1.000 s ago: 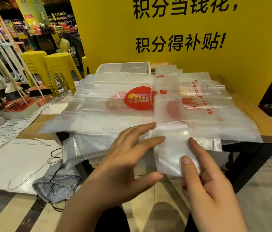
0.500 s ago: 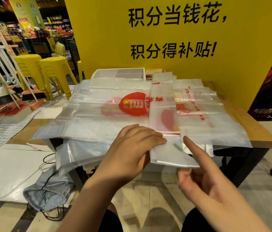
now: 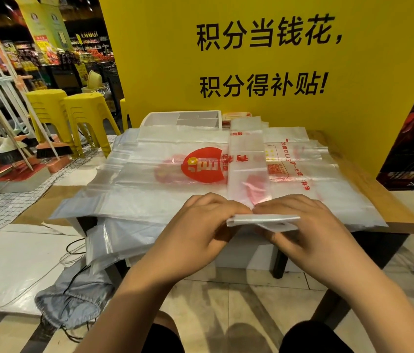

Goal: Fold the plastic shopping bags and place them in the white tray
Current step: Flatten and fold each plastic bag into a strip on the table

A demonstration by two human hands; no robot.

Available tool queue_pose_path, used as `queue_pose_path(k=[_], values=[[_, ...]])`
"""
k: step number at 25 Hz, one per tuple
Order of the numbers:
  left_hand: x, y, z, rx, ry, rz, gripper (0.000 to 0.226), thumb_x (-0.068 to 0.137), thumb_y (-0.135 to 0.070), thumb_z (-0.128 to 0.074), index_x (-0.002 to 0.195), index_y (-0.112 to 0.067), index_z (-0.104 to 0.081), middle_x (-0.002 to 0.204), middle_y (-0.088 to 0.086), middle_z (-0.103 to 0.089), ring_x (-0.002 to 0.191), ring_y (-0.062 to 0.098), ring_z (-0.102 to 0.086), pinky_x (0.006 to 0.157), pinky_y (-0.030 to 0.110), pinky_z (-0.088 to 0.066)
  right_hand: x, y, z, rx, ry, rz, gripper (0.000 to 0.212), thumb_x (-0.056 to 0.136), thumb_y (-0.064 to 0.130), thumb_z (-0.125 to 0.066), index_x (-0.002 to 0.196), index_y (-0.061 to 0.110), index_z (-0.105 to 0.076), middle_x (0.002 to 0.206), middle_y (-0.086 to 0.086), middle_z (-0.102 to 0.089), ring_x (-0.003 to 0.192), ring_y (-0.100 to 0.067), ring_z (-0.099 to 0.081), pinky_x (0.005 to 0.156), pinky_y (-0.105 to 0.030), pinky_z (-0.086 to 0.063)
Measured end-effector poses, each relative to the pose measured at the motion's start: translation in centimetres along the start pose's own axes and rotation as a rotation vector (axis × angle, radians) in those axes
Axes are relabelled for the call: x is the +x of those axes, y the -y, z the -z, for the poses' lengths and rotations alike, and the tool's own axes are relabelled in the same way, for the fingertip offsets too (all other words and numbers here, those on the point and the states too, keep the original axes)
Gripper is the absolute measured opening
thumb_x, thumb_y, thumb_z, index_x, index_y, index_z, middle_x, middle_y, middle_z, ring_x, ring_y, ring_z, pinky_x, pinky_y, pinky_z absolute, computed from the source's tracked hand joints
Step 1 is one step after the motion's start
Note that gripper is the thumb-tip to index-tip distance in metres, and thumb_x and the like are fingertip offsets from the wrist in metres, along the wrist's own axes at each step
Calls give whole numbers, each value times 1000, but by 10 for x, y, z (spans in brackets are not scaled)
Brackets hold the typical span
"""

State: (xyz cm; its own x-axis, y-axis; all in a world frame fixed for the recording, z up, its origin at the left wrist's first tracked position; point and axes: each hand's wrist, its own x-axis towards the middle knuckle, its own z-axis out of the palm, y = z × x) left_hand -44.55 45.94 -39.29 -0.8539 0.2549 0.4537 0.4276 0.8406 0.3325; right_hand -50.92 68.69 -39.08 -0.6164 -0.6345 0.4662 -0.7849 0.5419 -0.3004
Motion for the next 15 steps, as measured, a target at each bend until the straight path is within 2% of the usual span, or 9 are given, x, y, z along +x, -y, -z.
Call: queue_pose_path(k=[3, 5, 7, 9, 12, 13, 15], values=[[3, 5, 3, -78, 45, 73, 31, 91, -41, -53, 122, -39, -57, 117, -18, -60, 114, 7, -51, 93, 33, -46, 3, -4, 4, 125, 63, -33, 31, 89, 40, -63, 120, 43, -64, 116, 30, -60, 113, 1, -53, 95, -36, -46], [6, 6, 7, -107, 74, 66, 27, 92, -40, -53, 117, -34, -60, 113, -17, -60, 111, 6, -52, 91, 31, -47, 6, -2, 8, 196, 68, -45, 29, 89, 44, -57, 117, 41, -67, 113, 29, -61, 109, 1, -55, 91, -34, -49], [10, 6, 10, -120, 86, 34, 23, 95, -30, -60, 116, -24, -64, 113, -12, -61, 110, 7, -52, 91, 24, -44, 9, 2, 10, 202, 54, -80, 23, 89, 41, -56, 108, 38, -68, 108, 27, -58, 102, 0, -55, 86, -33, -50], [13, 6, 11, -127, 73, 30, 20, 95, -23, -64, 114, -15, -67, 113, -7, -59, 110, 9, -53, 93, 20, -44, 11, 4, 11, 192, 55, -87, 12, 90, 39, -56, 95, 45, -65, 103, 29, -54, 100, 4, -52, 84, -24, -47], [18, 6, 12, -156, 67, 79, 21, 98, -26, -61, 114, -16, -69, 113, -4, -61, 110, 12, -55, 92, 32, -46, 18, 8, 16, 180, 86, -65, 30, 93, 30, -58, 84, 58, -52, 99, 50, -49, 98, 21, -46, 79, -2, -35], [20, 5, 13, -180, 68, 98, 21, 98, -27, -60, 114, -17, -70, 113, -4, -63, 109, 12, -57, 92, 34, -47, 20, 6, 16, 193, 90, -74, 34, 94, 26, -60, 82, 56, -52, 96, 50, -51, 96, 22, -47, 76, -2, -35], [25, 3, 15, -207, 77, 155, 23, 99, -31, -59, 107, -14, -72, 106, -2, -65, 99, 11, -59, 87, 38, -48, 24, 2, 14, 224, 85, -113, 22, 96, 28, -61, 90, 50, -59, 90, 35, -61, 94, 14, -52, 70, -9, -38]])
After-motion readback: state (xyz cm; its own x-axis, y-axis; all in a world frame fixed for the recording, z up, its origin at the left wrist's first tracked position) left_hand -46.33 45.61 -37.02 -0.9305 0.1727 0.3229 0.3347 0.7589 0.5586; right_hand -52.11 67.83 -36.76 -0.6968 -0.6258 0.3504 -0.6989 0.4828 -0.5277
